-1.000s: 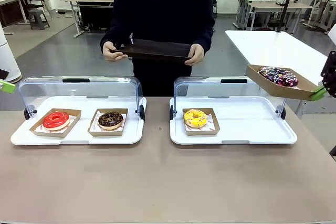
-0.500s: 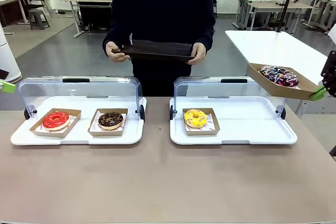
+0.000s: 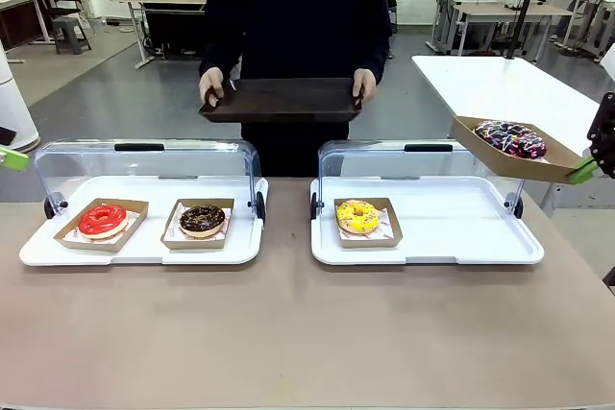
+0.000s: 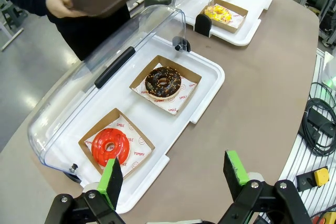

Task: Provide the desired donut to the person.
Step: Place the picked Paper togo box onto the Handle tray extended by the person, then pick up and lift the Paper togo box containing the Donut pointed at by the person.

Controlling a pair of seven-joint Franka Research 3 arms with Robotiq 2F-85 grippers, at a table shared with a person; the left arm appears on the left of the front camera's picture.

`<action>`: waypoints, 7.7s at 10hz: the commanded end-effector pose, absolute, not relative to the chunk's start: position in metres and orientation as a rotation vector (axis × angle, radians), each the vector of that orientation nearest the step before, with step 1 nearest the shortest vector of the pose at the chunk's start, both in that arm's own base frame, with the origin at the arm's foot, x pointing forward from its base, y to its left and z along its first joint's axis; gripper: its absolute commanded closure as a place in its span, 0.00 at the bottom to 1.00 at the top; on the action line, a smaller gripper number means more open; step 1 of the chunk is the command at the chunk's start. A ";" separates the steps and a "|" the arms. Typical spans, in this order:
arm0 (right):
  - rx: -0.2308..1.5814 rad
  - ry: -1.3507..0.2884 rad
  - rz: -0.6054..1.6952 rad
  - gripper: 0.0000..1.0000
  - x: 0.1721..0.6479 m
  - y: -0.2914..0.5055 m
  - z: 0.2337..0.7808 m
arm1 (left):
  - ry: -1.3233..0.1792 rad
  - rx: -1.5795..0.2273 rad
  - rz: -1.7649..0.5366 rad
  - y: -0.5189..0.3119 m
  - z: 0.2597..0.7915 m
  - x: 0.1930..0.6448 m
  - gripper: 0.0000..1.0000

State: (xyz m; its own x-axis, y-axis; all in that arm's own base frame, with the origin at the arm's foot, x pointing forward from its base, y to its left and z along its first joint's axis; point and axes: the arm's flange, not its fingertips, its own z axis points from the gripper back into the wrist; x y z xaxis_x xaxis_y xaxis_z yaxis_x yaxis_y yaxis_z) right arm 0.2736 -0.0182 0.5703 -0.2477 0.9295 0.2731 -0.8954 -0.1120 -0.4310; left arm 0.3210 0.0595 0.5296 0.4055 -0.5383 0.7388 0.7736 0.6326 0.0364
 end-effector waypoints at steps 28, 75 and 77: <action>-0.373 -0.545 1.515 0.99 0.473 0.307 0.546 | -0.797 -0.345 -0.848 0.060 0.529 0.321 0.00; 0.092 -0.625 1.493 0.00 0.447 0.079 0.577 | -0.797 -0.345 -0.848 0.060 0.529 0.321 0.00; 0.218 -0.691 1.452 0.00 0.436 0.029 0.566 | -0.797 -0.345 -0.848 0.060 0.529 0.321 0.00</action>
